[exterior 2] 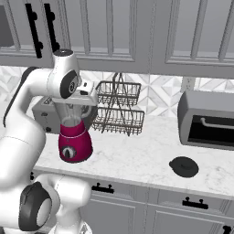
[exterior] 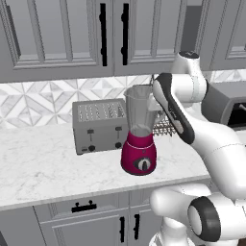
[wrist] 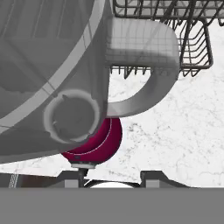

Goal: Close the lid blender by securely placing the lid on top.

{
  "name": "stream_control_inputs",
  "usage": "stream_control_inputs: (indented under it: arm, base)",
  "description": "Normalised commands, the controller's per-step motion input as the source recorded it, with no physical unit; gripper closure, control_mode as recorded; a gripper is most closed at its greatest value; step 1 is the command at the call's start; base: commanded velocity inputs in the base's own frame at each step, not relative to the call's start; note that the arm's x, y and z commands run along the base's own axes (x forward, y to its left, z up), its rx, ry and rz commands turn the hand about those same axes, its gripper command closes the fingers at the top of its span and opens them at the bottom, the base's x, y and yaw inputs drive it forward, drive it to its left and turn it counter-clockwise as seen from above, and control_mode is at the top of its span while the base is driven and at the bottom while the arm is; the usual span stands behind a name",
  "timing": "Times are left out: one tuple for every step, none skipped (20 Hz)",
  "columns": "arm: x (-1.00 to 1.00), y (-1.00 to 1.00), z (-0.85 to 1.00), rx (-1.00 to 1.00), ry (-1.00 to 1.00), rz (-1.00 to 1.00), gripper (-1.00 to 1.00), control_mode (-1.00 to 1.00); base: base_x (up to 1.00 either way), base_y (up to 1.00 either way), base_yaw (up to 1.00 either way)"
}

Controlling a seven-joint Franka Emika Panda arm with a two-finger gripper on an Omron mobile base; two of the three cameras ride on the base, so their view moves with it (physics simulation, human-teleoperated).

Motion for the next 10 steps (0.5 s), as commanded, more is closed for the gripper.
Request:
stream_control_inputs:
  arm:
    - [0.0,0.0,0.0,0.0,0.0,0.0,-1.0,-1.0]
    - [0.0,0.0,0.0,0.0,-0.02,0.0,-1.0,-1.0]
    - [-0.11,-0.06,-0.06,0.0,-0.07,0.0,-1.0,-1.0]
    - [-0.24,-0.24,-0.07,0.0,-0.09,0.0,-1.0,-1.0]
    - [-0.33,-0.28,-0.06,0.0,-0.09,-0.02,-1.0,-1.0]
    - [-0.34,-0.35,-0.14,0.0,-0.16,-0.03,-1.0,-1.0]
    - [-0.4,-0.48,-0.24,0.0,-0.23,-0.05,-1.0,-1.0]
    - [-0.39,-0.53,-0.25,0.0,-0.2,-0.07,-1.0,-1.0]
    - [-0.31,-0.51,-0.24,0.0,-0.14,-0.1,-1.0,-1.0]
    - [-0.31,-0.51,-0.21,0.0,-0.13,-0.12,-1.0,-1.0]
  base:
    - [0.0,0.0,0.0]
    - [0.0,0.0,0.0]
    - [0.0,0.0,0.0]
    - [0.0,0.0,0.0]
    - [0.0,0.0,0.0]
    - [0.0,0.0,0.0]
    - [0.0,0.0,0.0]
    - [0.0,0.0,0.0]
    - [0.0,0.0,0.0]
    - [0.0,0.0,0.0]
